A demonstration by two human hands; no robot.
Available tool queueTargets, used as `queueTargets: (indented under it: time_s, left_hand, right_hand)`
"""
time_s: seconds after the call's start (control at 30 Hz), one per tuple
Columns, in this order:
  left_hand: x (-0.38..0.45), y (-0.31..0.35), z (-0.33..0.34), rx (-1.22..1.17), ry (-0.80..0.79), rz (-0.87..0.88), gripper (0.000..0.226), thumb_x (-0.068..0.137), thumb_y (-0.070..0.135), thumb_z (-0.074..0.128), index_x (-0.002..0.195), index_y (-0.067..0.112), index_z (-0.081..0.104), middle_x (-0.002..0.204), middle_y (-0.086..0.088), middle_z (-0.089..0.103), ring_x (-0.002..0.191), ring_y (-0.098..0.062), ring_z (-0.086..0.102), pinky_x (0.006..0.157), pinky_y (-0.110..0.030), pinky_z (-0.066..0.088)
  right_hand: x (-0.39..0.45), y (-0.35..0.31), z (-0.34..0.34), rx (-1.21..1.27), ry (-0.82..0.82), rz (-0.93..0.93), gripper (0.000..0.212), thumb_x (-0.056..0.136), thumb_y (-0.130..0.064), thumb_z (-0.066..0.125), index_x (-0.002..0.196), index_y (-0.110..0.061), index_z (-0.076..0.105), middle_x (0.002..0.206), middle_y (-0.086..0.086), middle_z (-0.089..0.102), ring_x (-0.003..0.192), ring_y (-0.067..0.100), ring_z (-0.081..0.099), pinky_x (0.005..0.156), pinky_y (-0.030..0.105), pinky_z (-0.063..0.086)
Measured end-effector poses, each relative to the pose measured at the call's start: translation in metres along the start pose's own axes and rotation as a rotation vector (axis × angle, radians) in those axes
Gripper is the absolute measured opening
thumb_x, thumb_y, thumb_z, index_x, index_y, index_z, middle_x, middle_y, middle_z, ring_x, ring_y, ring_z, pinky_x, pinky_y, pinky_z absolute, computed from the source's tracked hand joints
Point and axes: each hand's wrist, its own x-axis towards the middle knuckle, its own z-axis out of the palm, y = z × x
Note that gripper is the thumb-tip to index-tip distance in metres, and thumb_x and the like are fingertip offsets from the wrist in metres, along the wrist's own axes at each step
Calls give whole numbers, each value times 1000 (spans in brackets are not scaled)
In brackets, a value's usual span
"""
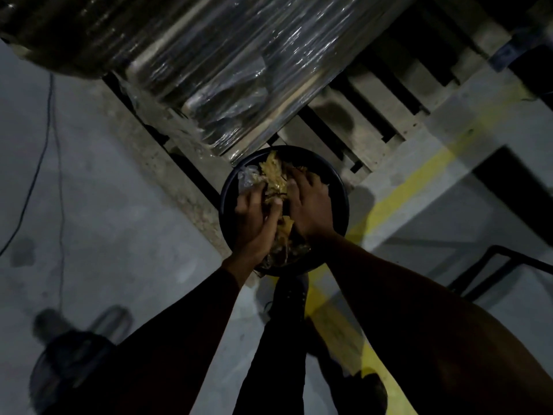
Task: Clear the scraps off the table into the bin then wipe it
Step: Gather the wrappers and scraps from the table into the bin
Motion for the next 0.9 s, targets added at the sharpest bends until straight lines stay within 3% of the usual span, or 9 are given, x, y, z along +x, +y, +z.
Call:
queueTargets:
  time_s: [0.07, 0.17, 0.3, 0.47, 0.57, 0.77, 0.9]
  left_hand:
    - [-3, -11, 1, 174, -28, 34, 70, 88, 60, 43, 147, 23, 34, 154, -11, 24, 139, -27, 28, 107, -25, 22]
    - [-1, -25, 4, 393, -44, 102, 74, 87, 57, 52, 148, 23, 29, 156, -11, 16, 142, -31, 21, 114, -37, 22]
    - [8, -28, 7, 526, -43, 95, 71, 85, 47, 63, 144, 17, 37, 154, -15, 22, 138, -37, 26, 112, -46, 28]
    - [8, -13, 2, 476, -74, 31, 70, 86, 47, 62, 145, 17, 36, 154, -14, 25, 136, -37, 28, 109, -43, 30]
    - [-2, 2, -10, 449, -60, 29, 65, 87, 51, 58, 140, 16, 43, 147, -16, 37, 128, -39, 39, 104, -44, 37]
    - [-45, 53, -43, 329, -67, 61, 56, 95, 42, 51, 140, 10, 46, 136, -24, 47, 120, -39, 47, 95, -41, 40]
    - [-82, 101, -68, 246, -117, 117, 54, 94, 43, 41, 136, 10, 50, 134, -17, 52, 122, -35, 48, 99, -39, 40]
  right_hand:
    - [3, 7, 0, -122, -6, -29, 48, 102, -45, 27, 141, -27, 47, 135, 16, 45, 118, 36, 43, 97, 44, 39]
    - [7, 15, -3, -231, -61, -67, 44, 104, -43, 31, 141, -26, 47, 131, 16, 49, 113, 37, 47, 90, 43, 39]
    - [7, 18, -11, -253, -77, -101, 40, 103, -39, 37, 137, -24, 51, 133, 13, 52, 115, 36, 48, 90, 42, 39]
    - [-10, 10, -28, -213, -61, -127, 41, 103, -31, 41, 139, -16, 50, 140, 12, 51, 122, 36, 49, 97, 43, 41]
    - [-31, 0, -45, -208, -43, -108, 44, 103, -29, 41, 143, -11, 47, 144, 15, 49, 126, 36, 48, 100, 43, 40]
    - [-92, -33, -94, -160, 24, -20, 52, 96, -35, 36, 140, -10, 48, 138, 16, 53, 122, 36, 50, 97, 43, 43]
    - [-147, -63, -135, -111, 150, 15, 49, 96, -36, 35, 134, -11, 53, 133, 14, 58, 118, 35, 54, 96, 42, 44]
